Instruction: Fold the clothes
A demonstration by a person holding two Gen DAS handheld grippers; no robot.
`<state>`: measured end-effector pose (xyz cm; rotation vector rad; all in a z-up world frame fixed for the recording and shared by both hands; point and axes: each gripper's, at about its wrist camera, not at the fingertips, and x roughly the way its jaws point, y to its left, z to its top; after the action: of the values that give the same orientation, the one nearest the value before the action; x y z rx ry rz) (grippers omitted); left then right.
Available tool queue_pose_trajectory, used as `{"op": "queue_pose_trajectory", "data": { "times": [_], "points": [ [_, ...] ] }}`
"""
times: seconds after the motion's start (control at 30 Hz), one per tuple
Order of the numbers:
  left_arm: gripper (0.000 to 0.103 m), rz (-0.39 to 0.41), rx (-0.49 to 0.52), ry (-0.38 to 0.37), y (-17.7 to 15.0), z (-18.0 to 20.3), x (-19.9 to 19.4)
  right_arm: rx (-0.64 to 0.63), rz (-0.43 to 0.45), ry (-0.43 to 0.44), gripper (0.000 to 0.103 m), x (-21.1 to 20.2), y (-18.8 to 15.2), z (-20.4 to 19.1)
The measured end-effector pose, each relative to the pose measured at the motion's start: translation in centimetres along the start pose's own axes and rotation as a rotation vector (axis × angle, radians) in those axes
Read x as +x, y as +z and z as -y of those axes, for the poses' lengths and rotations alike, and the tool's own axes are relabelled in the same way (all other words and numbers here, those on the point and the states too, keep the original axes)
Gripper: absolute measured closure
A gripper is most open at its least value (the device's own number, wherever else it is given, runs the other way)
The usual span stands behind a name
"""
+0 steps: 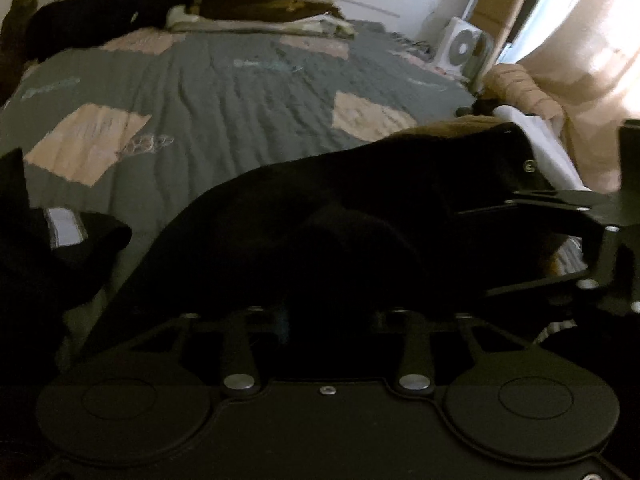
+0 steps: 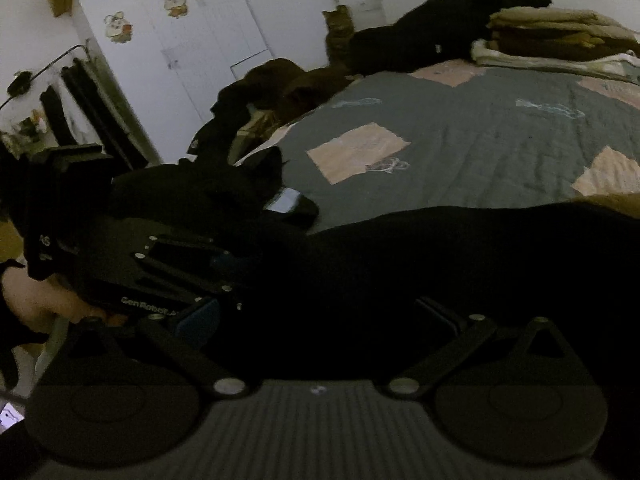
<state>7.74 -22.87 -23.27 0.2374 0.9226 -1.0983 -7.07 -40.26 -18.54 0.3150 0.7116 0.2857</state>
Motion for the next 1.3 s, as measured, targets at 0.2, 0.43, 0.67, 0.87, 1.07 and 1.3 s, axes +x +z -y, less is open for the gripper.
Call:
{"op": "queue_pose_trajectory", "data": {
  "times": [0.2, 0.43, 0.67, 0.87, 1.07, 1.3],
  "points": [
    [0.098, -0.013, -0.077, -0.046, 0.3, -0.7, -1.8, 0.006, -0.003, -0.018, 0.0, 0.2, 0.1, 0.8],
    [0.099, 0.073, -0.31, -0.236, 1.2, -3.4, -3.9, -0.037, -0.024, -0.015, 0.0, 1.1, -0.3, -0.2],
    [0.099, 0.04, -0.138, -0.133, 2.4, -1.0, -1.9, -0.078, -0.035, -0.05, 0.0, 1.5, -0.5, -0.6],
    [0.098, -0.026, 0.032, 0.025, 1.3, 1.4, 1.4, -0.112, -0.041, -0.086, 0.0, 2.2, -0.2, -0.9],
    [0.099, 0.008, -0.213, -0.155, 1.6, -1.7, 0.5, -0.238, -0.095, -0.092, 0.0, 3.6, -1.3, -2.3],
    [0.099, 0.076, -0.556, -0.357, 2.5, -5.0, -2.1, -0.368, -0.157, -0.061, 0.0, 5.7, -3.2, -4.3]
  ]
}}
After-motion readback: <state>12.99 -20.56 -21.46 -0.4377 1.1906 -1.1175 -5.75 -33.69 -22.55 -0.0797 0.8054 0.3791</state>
